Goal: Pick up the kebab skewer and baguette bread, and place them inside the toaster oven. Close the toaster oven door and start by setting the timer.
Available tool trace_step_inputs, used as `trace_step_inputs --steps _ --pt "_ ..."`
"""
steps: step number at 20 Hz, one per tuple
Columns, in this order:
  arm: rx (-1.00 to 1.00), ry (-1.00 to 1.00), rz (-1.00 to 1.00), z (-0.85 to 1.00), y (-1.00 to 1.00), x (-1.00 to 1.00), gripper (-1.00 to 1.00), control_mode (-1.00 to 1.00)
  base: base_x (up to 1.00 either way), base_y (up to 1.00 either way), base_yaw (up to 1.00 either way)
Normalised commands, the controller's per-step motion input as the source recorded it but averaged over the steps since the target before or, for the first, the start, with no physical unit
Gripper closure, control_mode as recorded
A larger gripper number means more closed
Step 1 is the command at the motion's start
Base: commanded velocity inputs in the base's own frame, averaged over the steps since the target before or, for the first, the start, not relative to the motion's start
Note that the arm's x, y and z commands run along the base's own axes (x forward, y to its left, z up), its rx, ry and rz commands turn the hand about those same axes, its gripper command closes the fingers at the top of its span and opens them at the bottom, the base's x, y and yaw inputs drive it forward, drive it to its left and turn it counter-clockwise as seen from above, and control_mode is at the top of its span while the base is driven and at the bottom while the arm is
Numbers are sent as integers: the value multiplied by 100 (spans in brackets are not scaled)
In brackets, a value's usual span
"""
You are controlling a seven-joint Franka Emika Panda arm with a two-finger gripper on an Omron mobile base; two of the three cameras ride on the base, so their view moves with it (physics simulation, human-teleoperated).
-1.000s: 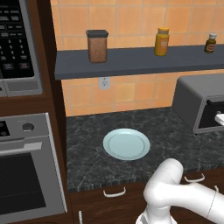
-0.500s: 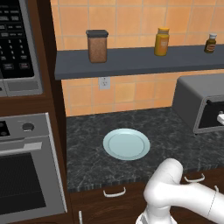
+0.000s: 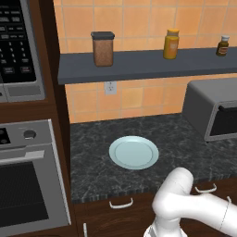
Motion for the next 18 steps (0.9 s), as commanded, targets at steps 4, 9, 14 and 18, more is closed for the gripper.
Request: trace_step_inputs --steps 4,9,14,18 --pt "0 -1 0 0 -49 -16 -100 -100 0 0 0" --pt "0 0 0 0 -11 -16 -100 -100 0 0 0" --pt "0 5 0 0 -8 -21 -100 -100 0 0 0" --pt "0 17 0 0 -1 -26 -100 -100 0 0 0"
